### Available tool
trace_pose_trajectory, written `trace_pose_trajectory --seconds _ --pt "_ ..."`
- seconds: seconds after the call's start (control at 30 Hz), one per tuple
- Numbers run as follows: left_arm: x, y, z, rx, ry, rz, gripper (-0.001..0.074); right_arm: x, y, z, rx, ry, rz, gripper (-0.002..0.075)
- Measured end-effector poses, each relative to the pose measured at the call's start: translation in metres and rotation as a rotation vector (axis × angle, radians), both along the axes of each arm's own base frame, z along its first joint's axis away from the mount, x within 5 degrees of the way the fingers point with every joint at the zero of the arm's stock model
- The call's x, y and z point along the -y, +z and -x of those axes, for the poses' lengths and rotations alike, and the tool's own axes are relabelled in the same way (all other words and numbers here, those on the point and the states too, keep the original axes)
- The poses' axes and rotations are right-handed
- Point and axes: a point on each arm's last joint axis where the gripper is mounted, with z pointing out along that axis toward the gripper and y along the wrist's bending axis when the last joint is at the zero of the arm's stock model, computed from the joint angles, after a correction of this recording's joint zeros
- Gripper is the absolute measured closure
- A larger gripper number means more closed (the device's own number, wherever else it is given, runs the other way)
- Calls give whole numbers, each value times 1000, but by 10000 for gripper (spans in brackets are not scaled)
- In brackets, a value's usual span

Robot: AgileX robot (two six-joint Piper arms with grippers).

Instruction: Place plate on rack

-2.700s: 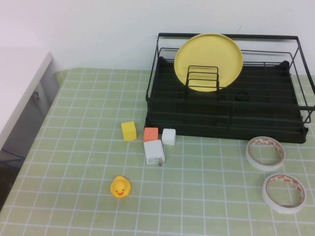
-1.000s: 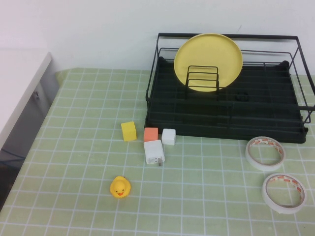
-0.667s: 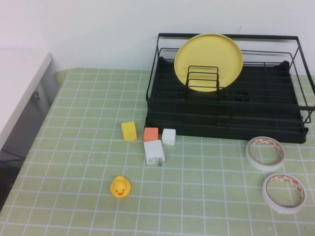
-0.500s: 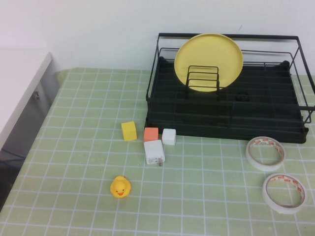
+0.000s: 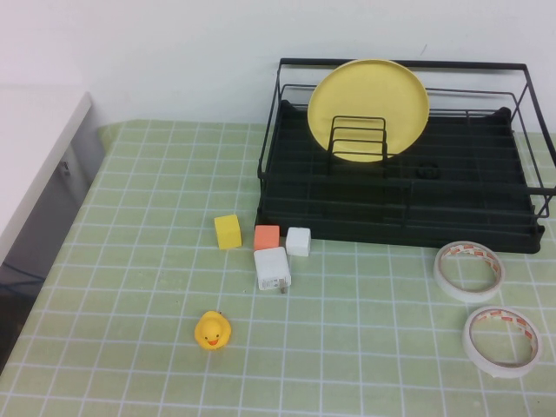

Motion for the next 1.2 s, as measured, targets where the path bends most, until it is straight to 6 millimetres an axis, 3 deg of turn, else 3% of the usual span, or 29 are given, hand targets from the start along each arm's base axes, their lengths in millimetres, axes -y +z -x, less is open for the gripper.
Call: trace_pose_trajectory --seconds 0.37,0.53,0.67,0.8,0.97,1.2 --pt "0 -3 0 -8 0 -4 737 0 0 0 -1 0 -5 717" --pt "-5 -18 0 -39 47 18 737 0 0 0 0 0 -8 717" --pt "-5 -31 2 34 44 11 737 0 0 0 0 0 -8 717" --pt "-2 -53 5 -33 16 56 737 0 0 0 0 0 -9 717" --pt "-6 -75 11 -217 110 -70 737 0 0 0 0 0 -10 717" --pt "-16 -81 16 -246 236 -190 737 0 0 0 0 0 -10 717"
